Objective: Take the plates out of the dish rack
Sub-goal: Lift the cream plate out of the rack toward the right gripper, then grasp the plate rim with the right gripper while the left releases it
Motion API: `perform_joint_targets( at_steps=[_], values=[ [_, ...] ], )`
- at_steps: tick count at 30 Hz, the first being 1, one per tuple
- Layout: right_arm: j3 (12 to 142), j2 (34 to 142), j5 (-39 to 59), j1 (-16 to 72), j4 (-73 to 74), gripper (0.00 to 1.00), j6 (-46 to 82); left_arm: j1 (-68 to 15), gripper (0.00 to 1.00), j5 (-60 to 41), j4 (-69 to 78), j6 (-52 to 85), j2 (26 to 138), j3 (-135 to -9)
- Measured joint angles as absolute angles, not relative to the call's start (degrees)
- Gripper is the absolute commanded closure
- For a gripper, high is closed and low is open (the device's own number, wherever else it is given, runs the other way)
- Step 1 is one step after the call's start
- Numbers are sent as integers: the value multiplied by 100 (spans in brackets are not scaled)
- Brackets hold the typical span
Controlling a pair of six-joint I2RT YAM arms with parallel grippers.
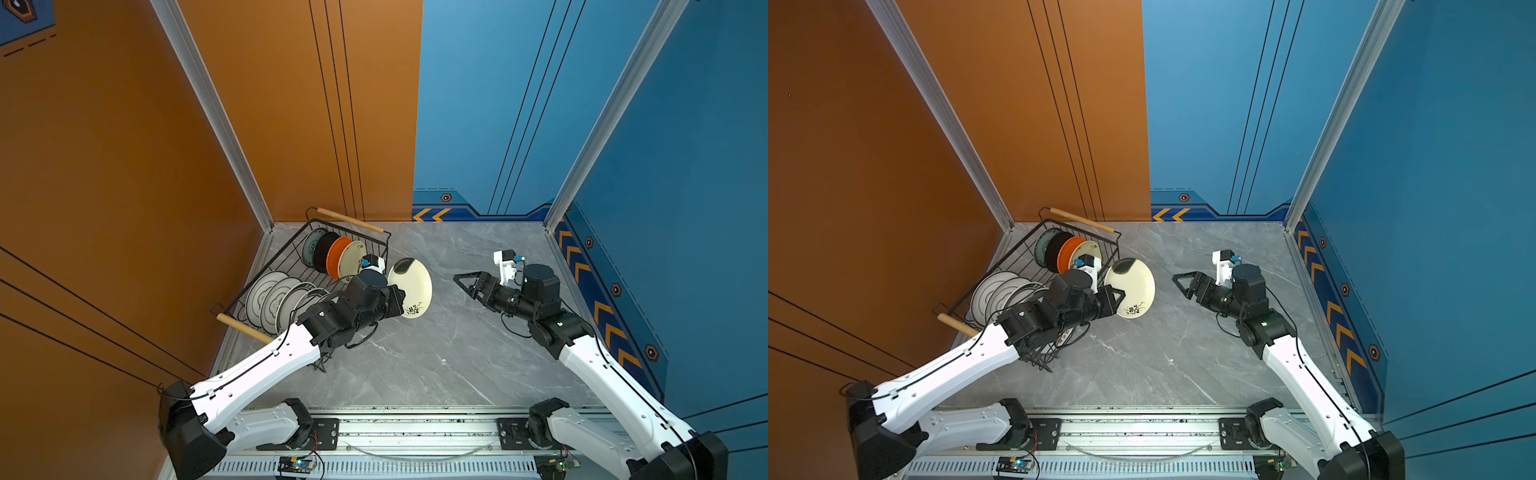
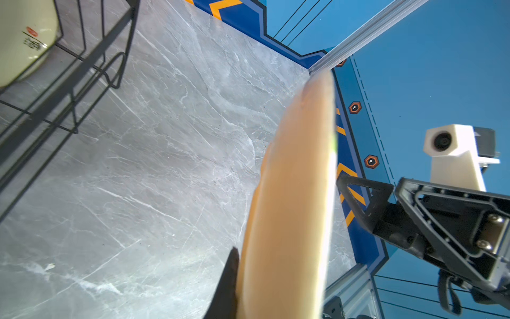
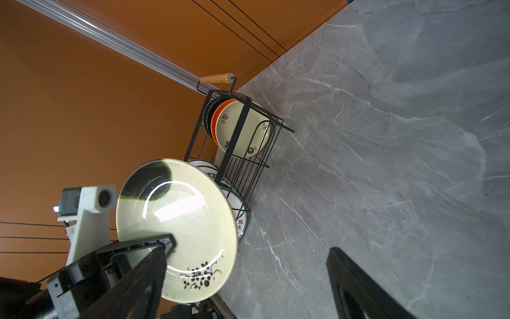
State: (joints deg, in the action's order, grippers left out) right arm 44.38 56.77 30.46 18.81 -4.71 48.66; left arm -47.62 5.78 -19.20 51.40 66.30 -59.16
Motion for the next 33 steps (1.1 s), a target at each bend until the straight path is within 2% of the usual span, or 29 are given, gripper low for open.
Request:
perform_joint_targets(
  at_steps=[10,16,26,29,31,33],
  values=[
    [3951,6147,3286,2174,760,31,5494,-4995,98,497,-941,5535,6702,-5572],
    [3763,6447,3481,2276,1577,46,5752,-5087,97,395,-611,5669,6860,-5516],
    [3470,6862,3822,2331,2792,64,6265,-5100,93,233,-45,5859,7118,-5363],
    [3369,6949,3905,2327,3181,74,6458,-5039,91,117,228,5948,7185,-5308],
    [3277,6997,3927,2285,3487,85,6560,-4934,89,-56,373,6104,7203,-5256],
    [3216,7022,3929,2241,3780,97,6709,-4827,82,-233,491,6274,7214,-5245]
  ],
)
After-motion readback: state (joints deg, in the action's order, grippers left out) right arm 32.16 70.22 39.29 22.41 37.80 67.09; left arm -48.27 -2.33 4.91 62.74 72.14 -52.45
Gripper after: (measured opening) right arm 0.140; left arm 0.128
